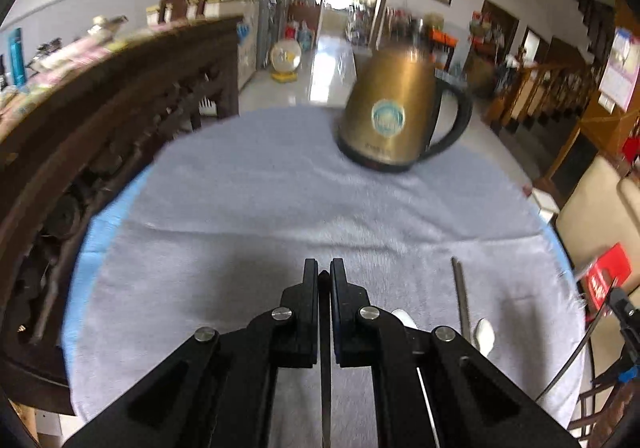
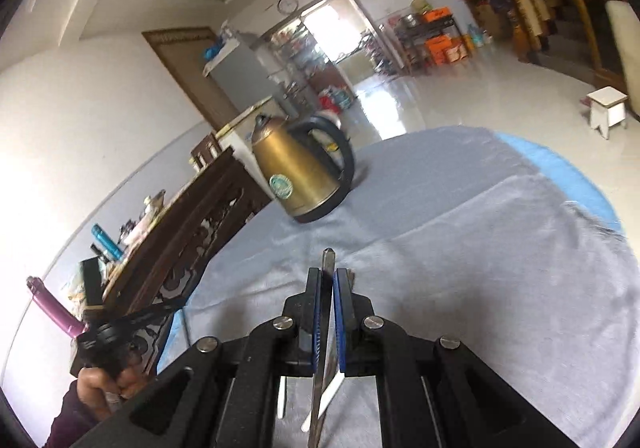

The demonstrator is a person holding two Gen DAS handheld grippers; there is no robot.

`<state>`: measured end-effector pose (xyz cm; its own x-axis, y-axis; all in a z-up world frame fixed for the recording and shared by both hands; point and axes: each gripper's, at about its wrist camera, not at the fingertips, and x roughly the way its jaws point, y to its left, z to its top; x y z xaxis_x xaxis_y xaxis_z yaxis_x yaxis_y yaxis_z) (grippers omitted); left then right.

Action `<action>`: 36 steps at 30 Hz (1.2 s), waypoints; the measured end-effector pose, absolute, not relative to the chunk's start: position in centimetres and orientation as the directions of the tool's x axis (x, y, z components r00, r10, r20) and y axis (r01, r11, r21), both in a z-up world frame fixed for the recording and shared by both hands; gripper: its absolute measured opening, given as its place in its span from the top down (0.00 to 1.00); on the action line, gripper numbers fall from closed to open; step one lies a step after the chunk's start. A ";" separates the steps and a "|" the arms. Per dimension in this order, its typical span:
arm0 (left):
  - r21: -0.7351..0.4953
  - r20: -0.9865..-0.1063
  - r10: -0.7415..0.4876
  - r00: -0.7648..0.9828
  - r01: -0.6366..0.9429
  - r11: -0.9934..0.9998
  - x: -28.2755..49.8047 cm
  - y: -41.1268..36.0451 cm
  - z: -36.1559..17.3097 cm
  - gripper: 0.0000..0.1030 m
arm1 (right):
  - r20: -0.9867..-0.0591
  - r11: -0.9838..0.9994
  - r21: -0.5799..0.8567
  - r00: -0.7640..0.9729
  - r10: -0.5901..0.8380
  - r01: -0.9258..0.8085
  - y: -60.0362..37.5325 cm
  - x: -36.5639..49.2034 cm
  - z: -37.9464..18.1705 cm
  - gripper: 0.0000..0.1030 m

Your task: Organize utensils

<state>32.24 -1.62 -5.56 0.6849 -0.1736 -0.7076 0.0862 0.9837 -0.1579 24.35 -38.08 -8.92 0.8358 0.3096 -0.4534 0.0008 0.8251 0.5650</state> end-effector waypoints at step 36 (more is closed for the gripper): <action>-0.218 -0.352 -0.199 0.915 0.127 0.968 15.0 3.3 8.6 0.95 | -0.232 0.897 0.436 0.954 0.191 -0.074 -36.0 9.8 3.3 0.94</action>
